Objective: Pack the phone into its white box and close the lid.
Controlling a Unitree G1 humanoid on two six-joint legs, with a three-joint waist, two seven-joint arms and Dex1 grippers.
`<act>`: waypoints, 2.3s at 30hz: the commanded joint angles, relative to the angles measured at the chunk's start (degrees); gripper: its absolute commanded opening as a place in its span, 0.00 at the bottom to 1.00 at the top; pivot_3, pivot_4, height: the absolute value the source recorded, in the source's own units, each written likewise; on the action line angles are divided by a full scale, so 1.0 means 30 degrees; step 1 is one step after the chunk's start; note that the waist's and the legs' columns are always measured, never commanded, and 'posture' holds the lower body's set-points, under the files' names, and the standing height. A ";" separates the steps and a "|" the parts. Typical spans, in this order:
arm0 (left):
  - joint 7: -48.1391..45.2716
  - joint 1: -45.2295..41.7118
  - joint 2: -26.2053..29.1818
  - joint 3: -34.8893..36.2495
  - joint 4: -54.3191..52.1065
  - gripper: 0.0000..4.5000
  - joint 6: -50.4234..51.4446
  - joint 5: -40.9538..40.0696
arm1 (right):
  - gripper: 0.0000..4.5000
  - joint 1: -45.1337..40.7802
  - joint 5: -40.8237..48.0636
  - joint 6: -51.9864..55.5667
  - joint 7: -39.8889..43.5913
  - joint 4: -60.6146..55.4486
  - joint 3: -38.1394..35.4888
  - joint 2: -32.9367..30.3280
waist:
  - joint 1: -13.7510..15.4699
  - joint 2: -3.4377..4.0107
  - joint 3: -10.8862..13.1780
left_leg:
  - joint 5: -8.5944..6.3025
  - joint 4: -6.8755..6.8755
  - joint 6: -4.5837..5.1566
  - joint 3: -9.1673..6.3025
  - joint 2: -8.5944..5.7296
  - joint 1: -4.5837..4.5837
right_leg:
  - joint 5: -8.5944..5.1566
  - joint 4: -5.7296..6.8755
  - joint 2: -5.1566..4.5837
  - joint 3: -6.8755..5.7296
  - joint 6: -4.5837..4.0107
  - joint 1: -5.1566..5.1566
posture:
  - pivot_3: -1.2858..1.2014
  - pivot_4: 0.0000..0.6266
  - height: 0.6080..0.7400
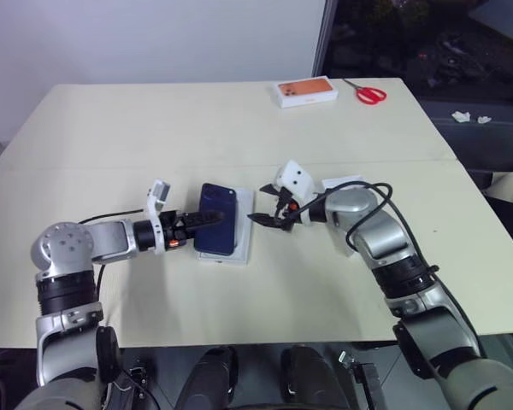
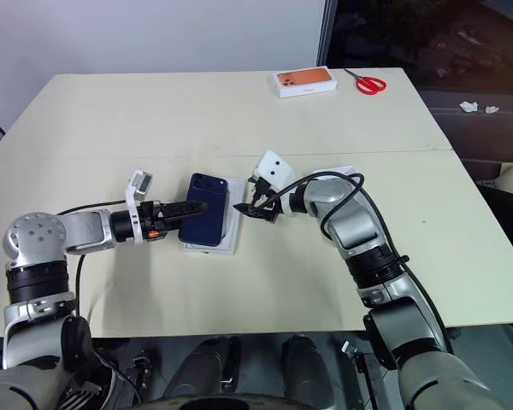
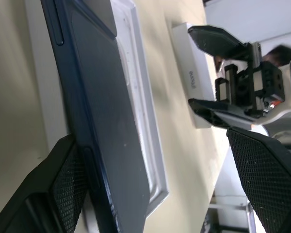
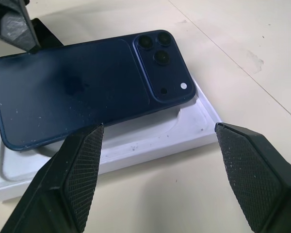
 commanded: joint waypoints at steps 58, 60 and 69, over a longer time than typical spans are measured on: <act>-0.1847 -0.0904 0.1124 -0.1242 -0.1489 0.99 -0.2342 0.2875 | 0.86 -0.0432 -0.0587 -0.0939 0.0026 0.0097 -0.0076 0.0544 | -0.0026 -0.0003 0.0003 | 0.0003 0.0001 -0.0005 0.0001 0.0000 -0.0012 | 0.0000 0.0003 0.0001 0.0003 0.0000 -0.0017 | 0.52 0.24 1.00; -0.1890 -0.0797 0.1332 -0.1024 -0.1612 0.99 -0.2443 0.2811 | 0.86 -0.0406 -0.0547 -0.0901 0.0066 0.0036 -0.0141 0.0463 | -0.0025 -0.0003 0.0003 | 0.0003 0.0001 -0.0005 0.0001 0.0000 -0.0012 | 0.0000 0.0003 0.0001 0.0002 0.0000 -0.0017 | 0.52 0.24 1.00; -0.3024 0.0637 0.3638 -0.1412 -0.1021 0.87 -0.5505 0.4754 | 0.80 0.0888 -0.0182 -0.0495 0.0803 -0.1569 -0.0363 -0.1130 | 0.0028 -0.0002 0.0004 | -0.0015 0.0000 0.0025 0.0002 -0.0001 -0.0012 | -0.0001 0.0000 -0.0006 0.0005 -0.0001 -0.0014 | 0.52 0.24 1.00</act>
